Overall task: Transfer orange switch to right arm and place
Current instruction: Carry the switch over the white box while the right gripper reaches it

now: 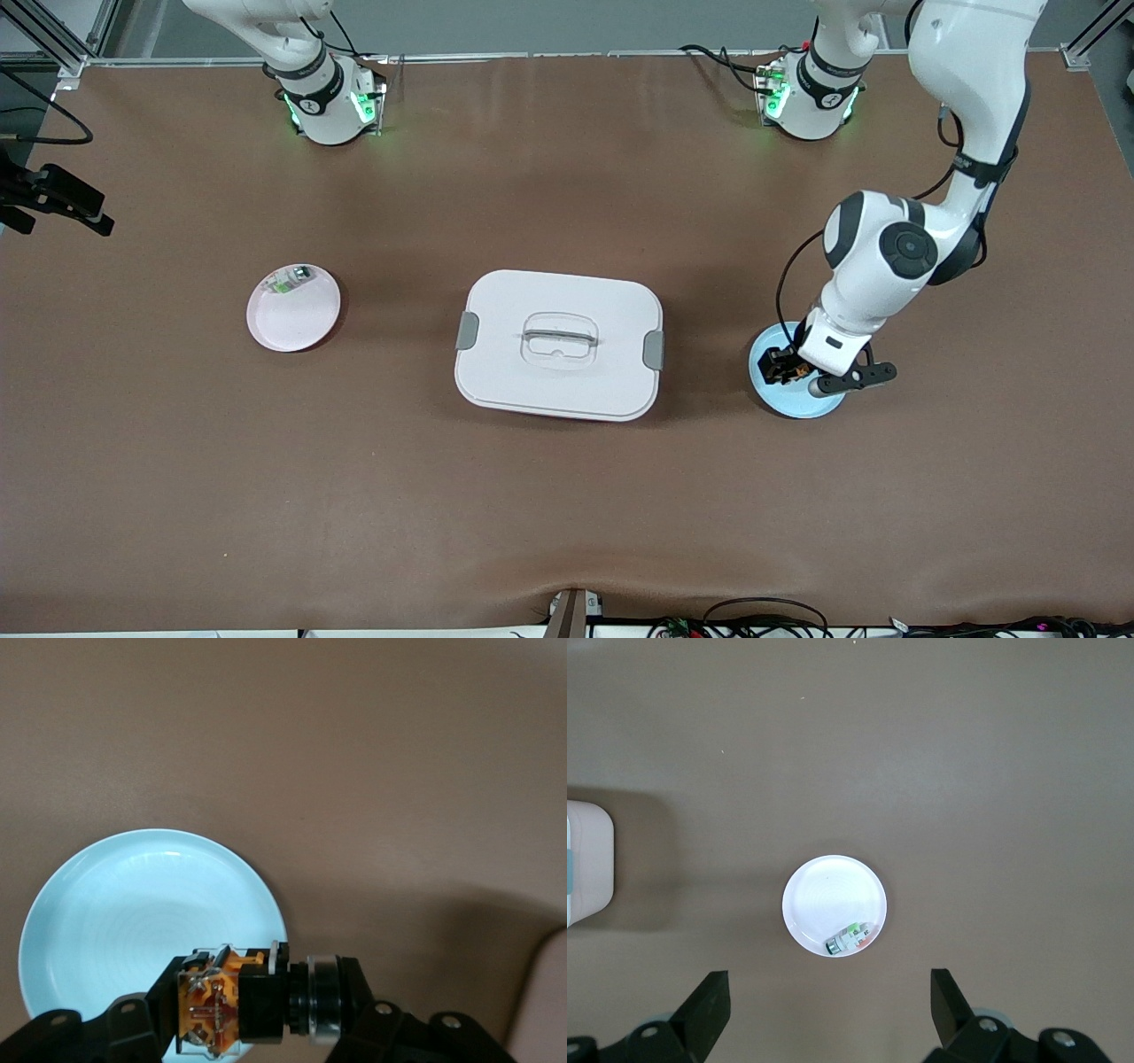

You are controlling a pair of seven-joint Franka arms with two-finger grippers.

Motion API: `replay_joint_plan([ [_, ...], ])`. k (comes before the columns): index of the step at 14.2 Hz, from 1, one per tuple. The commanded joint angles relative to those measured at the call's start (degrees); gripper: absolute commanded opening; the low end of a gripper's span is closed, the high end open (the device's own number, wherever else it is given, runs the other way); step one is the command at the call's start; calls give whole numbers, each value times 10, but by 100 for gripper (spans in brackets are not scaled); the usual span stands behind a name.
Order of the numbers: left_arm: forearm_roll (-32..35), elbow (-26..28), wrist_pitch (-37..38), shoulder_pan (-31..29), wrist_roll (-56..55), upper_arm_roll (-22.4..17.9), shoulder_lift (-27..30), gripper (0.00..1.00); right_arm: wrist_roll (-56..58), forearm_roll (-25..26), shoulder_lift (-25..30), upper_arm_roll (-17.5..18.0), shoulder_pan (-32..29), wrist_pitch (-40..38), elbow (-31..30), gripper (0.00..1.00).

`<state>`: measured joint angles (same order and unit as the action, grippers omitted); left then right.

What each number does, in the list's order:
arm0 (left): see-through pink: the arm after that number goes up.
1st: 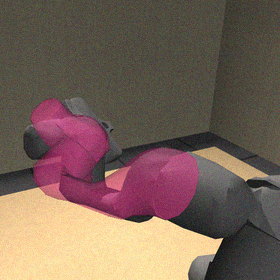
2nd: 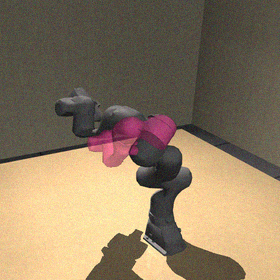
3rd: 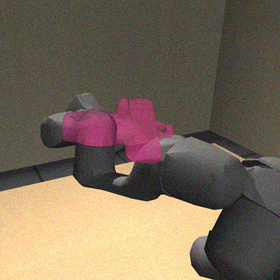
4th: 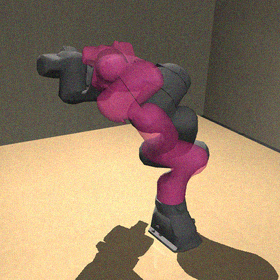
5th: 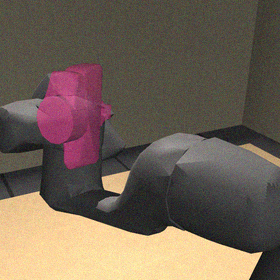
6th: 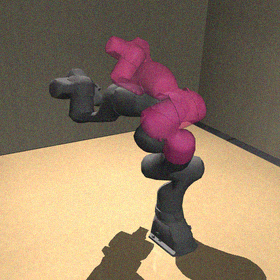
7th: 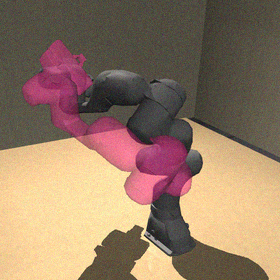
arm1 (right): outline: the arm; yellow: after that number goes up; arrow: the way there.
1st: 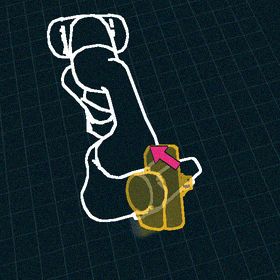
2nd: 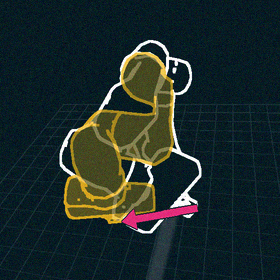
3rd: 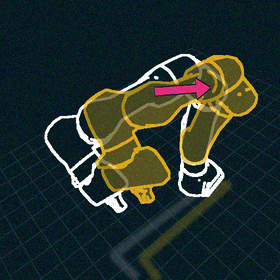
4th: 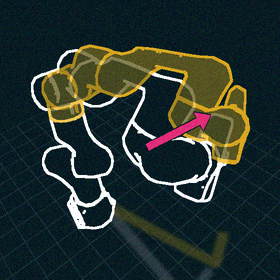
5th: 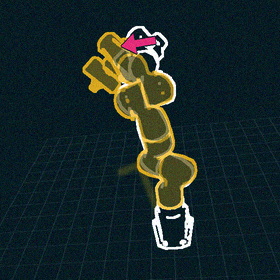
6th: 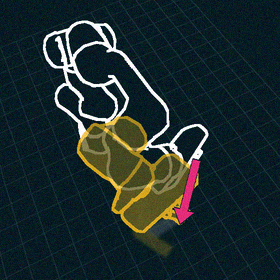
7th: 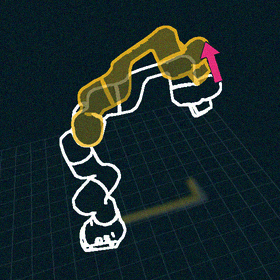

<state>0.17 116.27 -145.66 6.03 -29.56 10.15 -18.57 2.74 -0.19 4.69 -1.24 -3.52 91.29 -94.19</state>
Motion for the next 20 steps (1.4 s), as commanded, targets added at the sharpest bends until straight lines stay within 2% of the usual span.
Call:
replay_joint_plan([
  [1, -7, -57, 104, -1, -50, 20, 29, 0, 1, 2, 5, 3, 16, -6, -1, 100],
  [4, -7, -118, 163, 2, -123, 54, 28, 0, 2, -1, -5, 4, 35, -8, -1, 100],
  [7, -37, -154, 179, 3, -181, 86, 24, 0, -4, -2, -5, 4, 103, -31, 0, 100],
  [10, -82, -187, 192, 22, -259, 102, 21, 0, -123, -3, -15, 4, 192, -34, -2, 100],
  [11, -96, -205, 194, 34, -302, 104, 19, 0, -149, -20, -19, 3, 213, -29, -2, 100],
  [13, -131, -246, 196, 64, -388, 105, 1, 0, -171, -105, -20, 3, 229, 3, -13, 100],
  [15, -163, -286, 195, 94, -455, 105, -21, 0, -218, -182, -14, 4, 243, 75, -62, 100],
  [18, -178, -322, 195, 134, -545, 105, -47, 0, -284, -199, -1, 4, 298, 183, -122, 100],
  [20, -186, -329, 190, 153, -587, 106, -57, 0, -311, -269, 7, 4, 315, 264, -162, 100],
])
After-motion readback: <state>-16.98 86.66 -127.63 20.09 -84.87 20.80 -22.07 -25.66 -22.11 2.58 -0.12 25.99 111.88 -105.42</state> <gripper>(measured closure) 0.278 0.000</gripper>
